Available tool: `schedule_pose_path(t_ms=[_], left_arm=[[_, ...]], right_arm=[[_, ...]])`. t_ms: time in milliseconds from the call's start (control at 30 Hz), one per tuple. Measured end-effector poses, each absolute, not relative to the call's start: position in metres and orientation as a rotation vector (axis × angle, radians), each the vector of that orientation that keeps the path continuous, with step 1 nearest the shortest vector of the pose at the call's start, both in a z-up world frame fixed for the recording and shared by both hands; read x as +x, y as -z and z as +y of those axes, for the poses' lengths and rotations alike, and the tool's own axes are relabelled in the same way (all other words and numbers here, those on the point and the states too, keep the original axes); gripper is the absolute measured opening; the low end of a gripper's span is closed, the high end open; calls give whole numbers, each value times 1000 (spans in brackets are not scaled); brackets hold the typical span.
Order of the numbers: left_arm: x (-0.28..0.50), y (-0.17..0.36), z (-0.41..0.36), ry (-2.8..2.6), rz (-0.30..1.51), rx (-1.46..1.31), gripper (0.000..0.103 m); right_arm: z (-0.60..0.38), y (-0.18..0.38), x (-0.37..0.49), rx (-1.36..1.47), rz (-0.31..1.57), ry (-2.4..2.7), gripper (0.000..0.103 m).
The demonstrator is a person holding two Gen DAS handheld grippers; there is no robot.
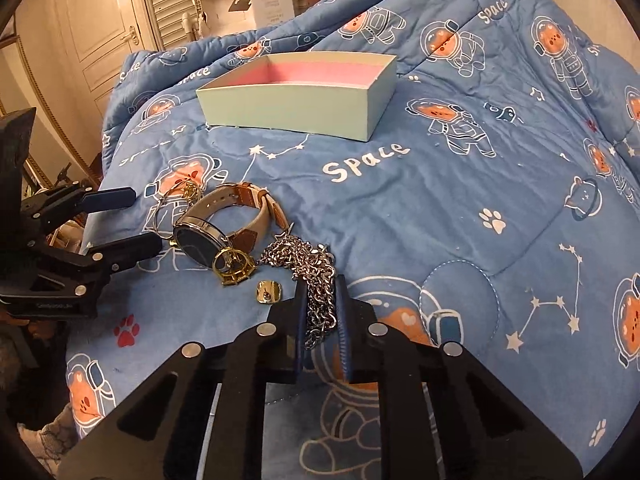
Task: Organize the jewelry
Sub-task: 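Grasp the silver bangle with the left gripper while the right gripper grasps the silver chain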
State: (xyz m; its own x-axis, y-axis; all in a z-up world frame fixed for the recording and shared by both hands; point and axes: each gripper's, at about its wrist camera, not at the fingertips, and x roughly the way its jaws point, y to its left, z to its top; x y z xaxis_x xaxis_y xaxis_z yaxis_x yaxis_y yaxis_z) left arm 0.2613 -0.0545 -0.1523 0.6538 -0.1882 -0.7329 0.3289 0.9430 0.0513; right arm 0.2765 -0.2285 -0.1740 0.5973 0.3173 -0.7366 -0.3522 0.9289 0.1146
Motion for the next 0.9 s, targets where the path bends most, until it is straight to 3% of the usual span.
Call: schedule_pose_path(t_ms=[467, 567, 733, 900], left_arm=[[279, 161, -67, 381, 797, 258, 77], [280, 160, -73, 389, 789, 282, 72], [278, 158, -73, 391, 788, 247, 54], [275, 156, -66, 390, 785, 178, 54]], right_arm=[[-252, 176, 255, 35, 865, -334, 13], [-250, 175, 255, 29, 862, -330, 13], [-249, 175, 255, 26, 859, -327, 13], [-248, 172, 253, 23, 851, -324, 13]])
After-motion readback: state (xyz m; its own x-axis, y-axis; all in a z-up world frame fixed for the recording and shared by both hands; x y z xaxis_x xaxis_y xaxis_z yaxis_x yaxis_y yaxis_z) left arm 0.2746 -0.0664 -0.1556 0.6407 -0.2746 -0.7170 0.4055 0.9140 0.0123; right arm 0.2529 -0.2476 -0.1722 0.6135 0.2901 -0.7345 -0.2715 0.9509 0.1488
